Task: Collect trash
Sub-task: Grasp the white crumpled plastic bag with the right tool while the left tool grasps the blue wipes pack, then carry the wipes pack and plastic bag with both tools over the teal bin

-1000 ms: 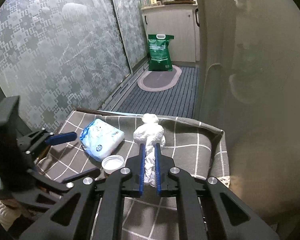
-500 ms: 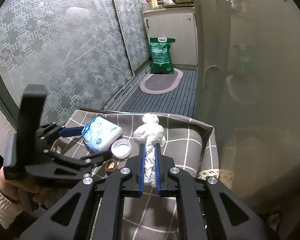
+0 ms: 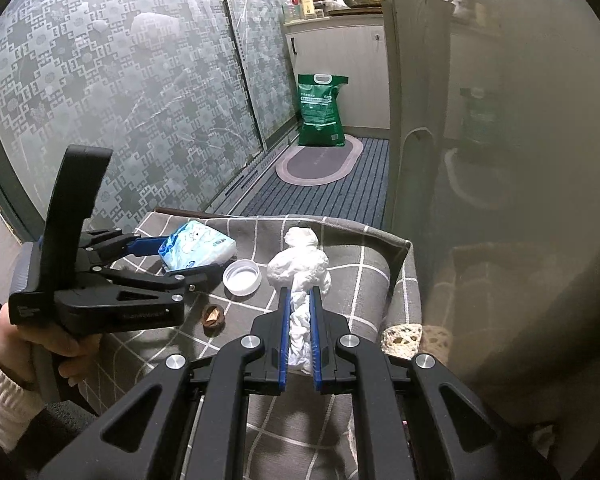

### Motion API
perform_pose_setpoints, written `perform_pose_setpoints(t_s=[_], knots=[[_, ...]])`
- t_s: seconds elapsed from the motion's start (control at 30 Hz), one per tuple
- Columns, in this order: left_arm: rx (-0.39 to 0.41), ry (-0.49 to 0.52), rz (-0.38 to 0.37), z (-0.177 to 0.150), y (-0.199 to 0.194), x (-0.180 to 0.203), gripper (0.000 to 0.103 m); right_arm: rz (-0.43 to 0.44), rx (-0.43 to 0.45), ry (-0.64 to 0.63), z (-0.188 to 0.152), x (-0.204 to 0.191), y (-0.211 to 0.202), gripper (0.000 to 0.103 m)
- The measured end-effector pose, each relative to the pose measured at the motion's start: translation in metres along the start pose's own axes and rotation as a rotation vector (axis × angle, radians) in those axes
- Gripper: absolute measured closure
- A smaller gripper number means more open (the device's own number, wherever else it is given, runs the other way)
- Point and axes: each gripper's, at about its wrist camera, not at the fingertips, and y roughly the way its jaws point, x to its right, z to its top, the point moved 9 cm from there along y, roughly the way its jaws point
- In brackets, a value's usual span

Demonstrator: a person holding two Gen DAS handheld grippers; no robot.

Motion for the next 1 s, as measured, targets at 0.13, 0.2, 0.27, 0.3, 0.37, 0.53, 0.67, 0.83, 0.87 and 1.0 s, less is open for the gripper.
perform_pose_setpoints(t_s=[0.13,0.2,0.27,0.3,0.37,0.53,0.67,0.83,0.87,1.0], knots=[[0.02,-0.019,-0.009,0.001,-0.012,-0.007,0.035,0.005,0.002,-0.012,0.003,-0.01,0.001,0.094],[0.026,-0.034,-0.012,0.001,-0.017,-0.013,0.036,0.01,0.002,-0.02,0.004,-0.016,0.001,0.094],[0.032,-0.049,-0.016,0.001,-0.023,-0.019,0.036,0.014,0.0,-0.03,0.006,-0.022,0.003,0.094],[0.035,-0.057,-0.017,0.0,-0.026,-0.022,0.036,0.017,0.0,-0.033,0.007,-0.025,0.004,0.094],[0.042,-0.069,-0.015,-0.001,-0.032,-0.029,0.036,0.022,-0.002,-0.043,0.01,-0.033,0.005,0.094],[0.059,-0.089,-0.009,-0.004,-0.046,-0.048,0.036,0.039,-0.002,-0.072,0.018,-0.057,0.009,0.094],[0.071,-0.104,0.008,-0.009,-0.058,-0.069,0.036,0.048,-0.009,-0.097,0.021,-0.077,0.014,0.094],[0.077,-0.135,0.029,-0.019,-0.07,-0.097,0.036,0.059,-0.017,-0.126,0.027,-0.101,0.022,0.094],[0.077,-0.139,0.031,-0.021,-0.072,-0.102,0.036,0.06,-0.018,-0.13,0.028,-0.105,0.023,0.094],[0.074,-0.163,0.041,-0.027,-0.077,-0.121,0.036,0.068,-0.026,-0.15,0.031,-0.122,0.029,0.094]])
